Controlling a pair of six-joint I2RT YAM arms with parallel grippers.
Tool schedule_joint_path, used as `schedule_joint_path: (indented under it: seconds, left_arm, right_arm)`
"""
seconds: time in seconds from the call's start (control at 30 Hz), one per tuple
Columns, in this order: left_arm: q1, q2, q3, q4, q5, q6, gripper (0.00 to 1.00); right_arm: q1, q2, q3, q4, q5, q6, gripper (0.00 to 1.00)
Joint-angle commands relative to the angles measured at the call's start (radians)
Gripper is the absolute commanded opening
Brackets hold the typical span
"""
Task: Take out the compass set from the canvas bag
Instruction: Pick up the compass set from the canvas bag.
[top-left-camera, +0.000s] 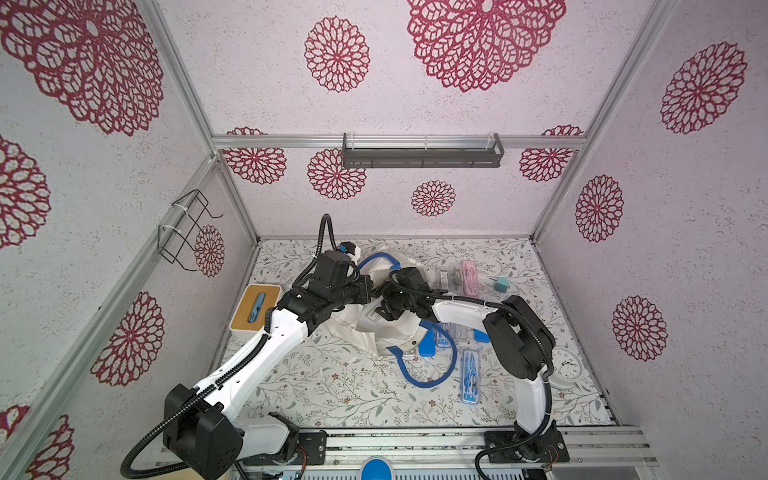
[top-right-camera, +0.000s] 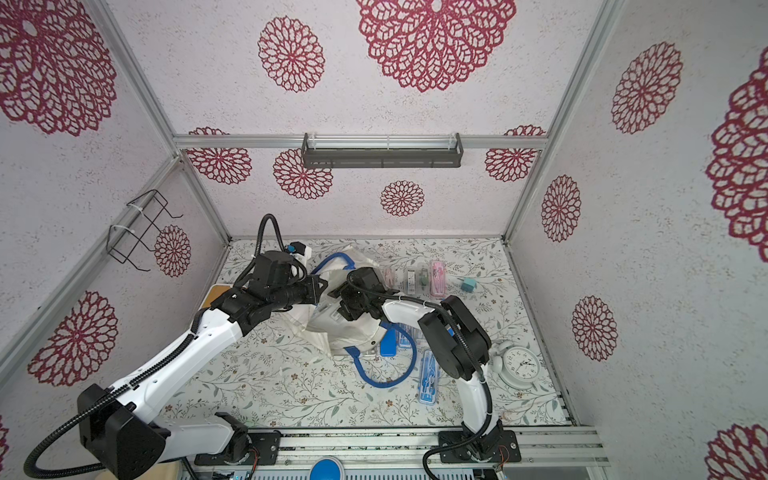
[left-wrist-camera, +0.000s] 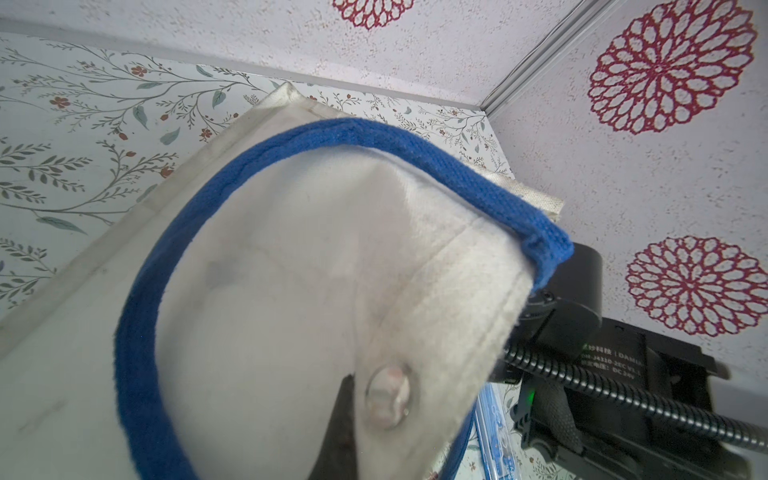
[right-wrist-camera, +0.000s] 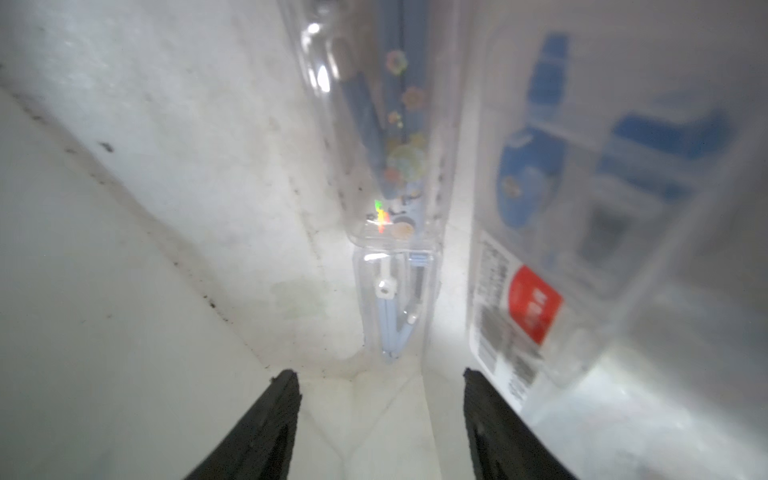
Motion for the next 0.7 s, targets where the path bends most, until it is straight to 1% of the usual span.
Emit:
schedule_joint_path:
  seconds: [0.0,0.07,0.13,0.27,0.33,0.4,0.5,0.57,0.67]
  left_arm:
    - [-0.006,0.0,0.024,0.029,-0.001,-0.002,0.0]
    - [-0.006,0.0,0.025,0.029,-0.001,-0.002,0.0]
    - [-0.006,0.001,0.024,0.029,-0.001,-0.001,0.0]
    - [-0.007,-0.001,0.023,0.029,-0.001,0.002,0.0]
    - [-0.006,-0.002,0.022,0.028,0.0,0.002,0.0]
    - [-0.006,-0.003,0.021,0.027,0.005,0.002,0.0]
    - [-0.006,-0.001,0.024,0.029,0.016,-0.002,0.0]
    - [-0.008,-0.002,0.023,0.029,0.021,-0.007,0.0]
    - [-0.011,-0.003,0.023,0.029,0.025,-0.014,0.0]
  right_arm:
    - [-0.012,-0.065,-0.003,-0.087,0.026,-0.044,0.59]
    - [-0.012,-0.076,0.004,-0.116,0.032,-0.069,0.54]
    - [-0.012,-0.09,0.016,-0.179,0.053,-0.102,0.54]
    - [-0.022,-0.089,0.007,-0.238,0.064,-0.119,0.65]
    - [-0.027,-0.071,0.002,-0.23,0.06,-0.117,0.67]
    - [-0.029,-0.046,0.014,-0.228,0.062,-0.123,0.71]
    - [-0.035,0.008,0.047,-0.197,0.056,-0.128,0.72]
    - [-0.036,0.049,0.08,-0.183,0.054,-0.13,0.71]
    - [-0.036,0.091,0.094,-0.14,0.048,-0.118,0.62]
